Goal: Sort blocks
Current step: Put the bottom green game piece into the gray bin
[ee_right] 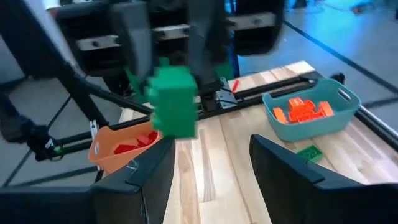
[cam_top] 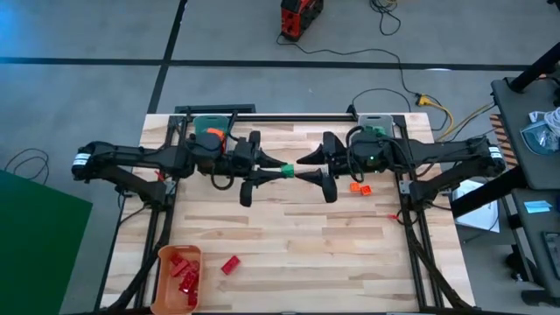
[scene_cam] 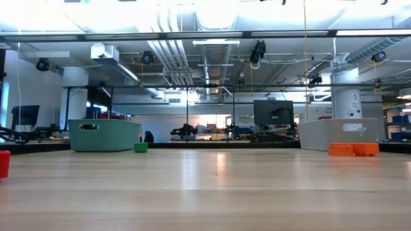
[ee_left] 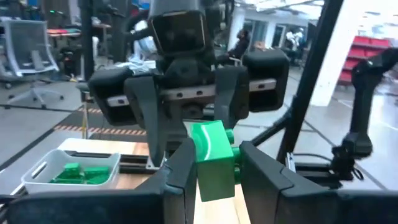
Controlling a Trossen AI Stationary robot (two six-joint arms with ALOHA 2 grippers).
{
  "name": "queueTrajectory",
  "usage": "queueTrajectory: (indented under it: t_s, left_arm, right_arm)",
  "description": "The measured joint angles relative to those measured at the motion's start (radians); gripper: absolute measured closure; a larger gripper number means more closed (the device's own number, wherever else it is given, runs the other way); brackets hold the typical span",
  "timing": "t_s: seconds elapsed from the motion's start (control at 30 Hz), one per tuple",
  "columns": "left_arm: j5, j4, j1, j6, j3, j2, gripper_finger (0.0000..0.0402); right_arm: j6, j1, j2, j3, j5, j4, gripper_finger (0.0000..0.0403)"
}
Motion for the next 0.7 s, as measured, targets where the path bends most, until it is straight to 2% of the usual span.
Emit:
queueTrajectory:
  t_s: [0.5, 0.7]
  left_arm:
    - [0.023, 0.008, 0.0, 0.081, 0.0, 0.007, 0.0326]
    - [0.023, 0.047, 0.0, 0.089, 0.0, 0.011, 0.0326]
  right_arm:
    - [-0.049, 0.033, 0.002, 0.003, -0.003, 0.064, 0.0202]
    - [-0.042, 0.033, 0.019, 0.004, -0.046, 0.087, 0.0202]
